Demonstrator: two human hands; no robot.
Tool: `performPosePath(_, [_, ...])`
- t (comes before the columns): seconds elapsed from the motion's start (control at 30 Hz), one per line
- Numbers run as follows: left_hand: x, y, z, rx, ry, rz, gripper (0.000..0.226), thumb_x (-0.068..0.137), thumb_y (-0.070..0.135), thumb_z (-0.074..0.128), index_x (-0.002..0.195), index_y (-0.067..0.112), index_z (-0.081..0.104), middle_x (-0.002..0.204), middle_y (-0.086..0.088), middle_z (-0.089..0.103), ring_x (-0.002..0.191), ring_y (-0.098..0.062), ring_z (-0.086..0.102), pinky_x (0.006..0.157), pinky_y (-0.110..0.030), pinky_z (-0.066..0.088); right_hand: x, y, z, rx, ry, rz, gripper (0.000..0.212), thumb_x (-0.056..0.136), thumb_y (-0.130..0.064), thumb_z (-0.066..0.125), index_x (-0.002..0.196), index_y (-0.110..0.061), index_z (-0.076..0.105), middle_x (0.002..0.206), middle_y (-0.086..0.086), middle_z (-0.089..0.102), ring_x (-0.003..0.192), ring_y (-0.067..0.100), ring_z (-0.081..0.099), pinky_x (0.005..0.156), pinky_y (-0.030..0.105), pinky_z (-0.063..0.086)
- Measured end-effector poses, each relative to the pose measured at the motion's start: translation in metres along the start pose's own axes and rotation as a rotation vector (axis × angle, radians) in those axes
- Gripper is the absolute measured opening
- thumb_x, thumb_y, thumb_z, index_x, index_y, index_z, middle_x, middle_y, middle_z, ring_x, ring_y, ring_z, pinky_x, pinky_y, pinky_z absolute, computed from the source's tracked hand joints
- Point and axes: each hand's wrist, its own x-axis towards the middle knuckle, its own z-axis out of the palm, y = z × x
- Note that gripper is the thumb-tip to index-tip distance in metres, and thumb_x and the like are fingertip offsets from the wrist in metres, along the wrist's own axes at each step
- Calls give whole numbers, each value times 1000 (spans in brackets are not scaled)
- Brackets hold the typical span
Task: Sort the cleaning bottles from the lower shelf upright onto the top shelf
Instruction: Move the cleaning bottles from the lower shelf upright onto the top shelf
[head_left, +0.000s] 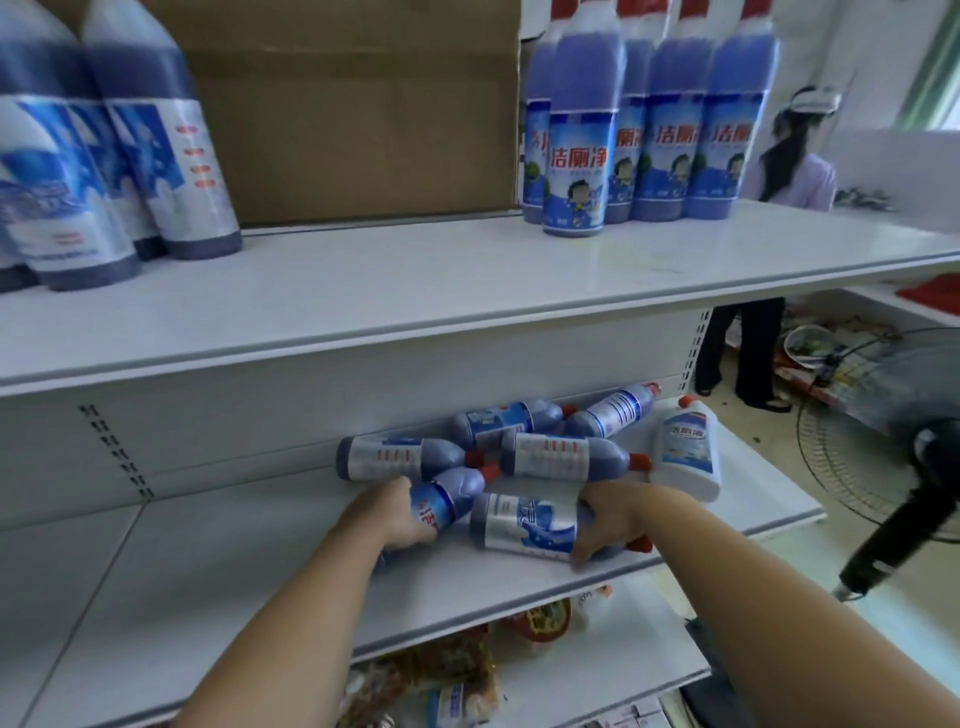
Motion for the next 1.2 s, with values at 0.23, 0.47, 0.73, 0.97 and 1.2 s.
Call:
performPosePath(0.23, [-12, 1, 1, -139, -17, -30, 86, 75, 33, 81, 144, 12, 33, 120, -7, 53, 101, -22, 55, 82, -32, 46, -17, -2, -12, 97, 6, -68, 80, 77, -52, 78, 143, -27, 39, 112, 2, 64, 96, 18, 66, 80, 28, 54])
performPosePath(0.47, [-9, 7, -12, -528, 89, 93, 40, 81, 34, 78, 108, 18, 54, 104, -5, 69, 89, -18, 66, 86, -37, 56, -39, -39, -65, -20, 176, -164, 66, 75, -55, 78, 127, -18, 62, 107, 3, 70, 91, 17, 68, 76, 29, 58])
performPosePath(0.73, [-19, 13, -16, -609, 189, 174, 17, 91, 40, 69, 94, 29, 57, 94, 1, 71, 87, -17, 68, 80, -33, 55, -35, -89, -59, 263, 466, -243, 68, 58, -52, 86, 109, -20, 52, 99, -3, 62, 88, 17, 59, 70, 30, 48])
performPosePath(0.97, [-20, 8, -16, -791, 141, 173, 17, 92, 28, 68, 105, 18, 63, 99, -6, 75, 92, -23, 72, 91, -44, 58, -19, -97, 1, 684, 446, -361, 77, 79, -22, 83, 139, -19, 36, 124, 1, 56, 107, 16, 57, 80, 20, 52])
performPosePath(1.2, [-25, 0, -20, -971, 150, 73, 24, 94, 38, 61, 110, 20, 59, 102, -12, 72, 93, -30, 71, 90, -49, 59, 2, -99, 25, 1074, 360, -346, 63, 79, -31, 83, 129, -18, 48, 123, 1, 64, 113, 22, 65, 97, 45, 55])
